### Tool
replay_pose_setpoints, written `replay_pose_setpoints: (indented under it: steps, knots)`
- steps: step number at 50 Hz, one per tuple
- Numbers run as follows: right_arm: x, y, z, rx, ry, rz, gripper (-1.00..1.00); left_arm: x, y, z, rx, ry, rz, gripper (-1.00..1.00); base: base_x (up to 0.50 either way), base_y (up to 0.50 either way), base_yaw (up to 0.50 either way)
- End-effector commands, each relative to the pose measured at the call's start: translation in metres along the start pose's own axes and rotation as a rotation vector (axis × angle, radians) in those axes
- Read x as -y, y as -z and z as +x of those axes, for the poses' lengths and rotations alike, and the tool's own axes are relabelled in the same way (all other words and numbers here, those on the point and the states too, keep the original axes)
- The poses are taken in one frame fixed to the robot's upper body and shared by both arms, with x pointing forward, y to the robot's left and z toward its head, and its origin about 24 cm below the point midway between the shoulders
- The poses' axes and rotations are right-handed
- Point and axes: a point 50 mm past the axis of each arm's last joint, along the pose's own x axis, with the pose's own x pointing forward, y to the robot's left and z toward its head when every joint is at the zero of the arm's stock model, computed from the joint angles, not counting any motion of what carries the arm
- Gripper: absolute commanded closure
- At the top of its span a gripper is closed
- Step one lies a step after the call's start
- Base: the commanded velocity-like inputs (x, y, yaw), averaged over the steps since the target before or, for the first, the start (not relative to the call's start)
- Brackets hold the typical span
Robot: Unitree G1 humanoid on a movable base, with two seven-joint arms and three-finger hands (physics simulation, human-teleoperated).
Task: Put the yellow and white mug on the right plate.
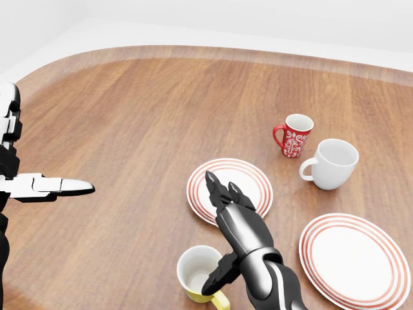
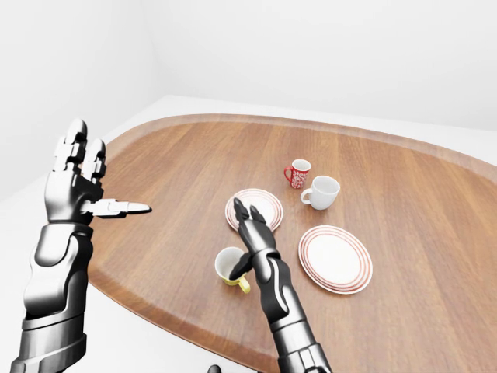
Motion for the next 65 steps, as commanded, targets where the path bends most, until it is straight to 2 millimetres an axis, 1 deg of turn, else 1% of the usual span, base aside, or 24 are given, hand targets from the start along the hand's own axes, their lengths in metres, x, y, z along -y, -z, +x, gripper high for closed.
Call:
replay_pose_setpoints:
  steps: [1,15,29,46,55,65]
  knots:
    - [-0.005,0.006,0.002,-0.026,-0.010,0.004,-1.00,0.000,0.000,0.000,-0.001,0.001,0.000,-1.00,0.00,0.00,0.00]
    - [-0.013,0.016,0.008,-0.074,-0.024,-0.001,-1.00,0.000,0.000,0.000,0.002,0.000,0.000,-1.00,0.00,0.00,0.00]
    - [-0.015,0.021,0.012,-0.099,-0.030,-0.009,-1.00,0.001,0.001,-0.001,-0.004,0.003,0.001,-1.00,0.00,0.00,0.00]
    - [-0.017,0.017,0.018,-0.098,-0.037,-0.008,-1.00,0.000,-0.002,0.000,0.009,0.001,0.001,-1.00,0.00,0.00,0.00]
    - [-0.019,0.011,0.018,-0.078,-0.046,-0.013,-1.00,-0.002,-0.003,0.002,0.011,-0.006,-0.002,-1.00,0.00,0.00,0.00]
    - [-0.022,0.012,0.018,-0.083,-0.049,-0.016,-1.00,-0.003,-0.003,0.002,0.012,-0.009,-0.003,-1.00,0.00,0.00,0.00]
